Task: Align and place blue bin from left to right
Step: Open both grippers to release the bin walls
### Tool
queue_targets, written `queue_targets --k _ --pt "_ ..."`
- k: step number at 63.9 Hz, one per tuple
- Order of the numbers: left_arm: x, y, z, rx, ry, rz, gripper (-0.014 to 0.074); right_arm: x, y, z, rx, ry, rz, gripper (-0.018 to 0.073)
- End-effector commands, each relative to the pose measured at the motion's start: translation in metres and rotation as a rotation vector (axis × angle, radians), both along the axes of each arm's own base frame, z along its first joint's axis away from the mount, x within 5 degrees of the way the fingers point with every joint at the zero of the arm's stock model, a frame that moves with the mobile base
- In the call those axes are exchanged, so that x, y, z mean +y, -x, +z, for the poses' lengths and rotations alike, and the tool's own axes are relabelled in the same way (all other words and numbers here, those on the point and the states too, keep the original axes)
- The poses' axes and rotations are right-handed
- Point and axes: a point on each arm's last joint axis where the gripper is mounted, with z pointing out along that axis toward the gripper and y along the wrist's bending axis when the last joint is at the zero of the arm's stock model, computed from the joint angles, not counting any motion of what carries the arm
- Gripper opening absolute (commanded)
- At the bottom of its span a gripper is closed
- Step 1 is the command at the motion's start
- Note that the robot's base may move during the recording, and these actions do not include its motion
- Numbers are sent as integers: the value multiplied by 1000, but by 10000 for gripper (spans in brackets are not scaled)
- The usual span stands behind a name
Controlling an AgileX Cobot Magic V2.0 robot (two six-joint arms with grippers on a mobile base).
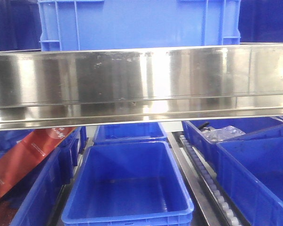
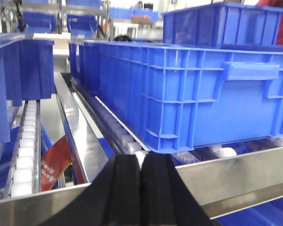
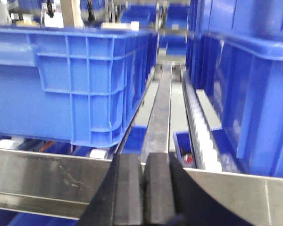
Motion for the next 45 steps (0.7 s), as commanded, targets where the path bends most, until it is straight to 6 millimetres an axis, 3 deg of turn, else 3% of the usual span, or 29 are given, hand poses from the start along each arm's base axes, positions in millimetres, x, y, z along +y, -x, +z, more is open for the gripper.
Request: queue_targets --k 1,45 --pt "1 6 -1 -54 29 -5 -111 -2 7 2 -74 12 -13 -162" --pt "3 10 0 -78 36 -2 -111 -2 8 6 -115 7 -15 -162"
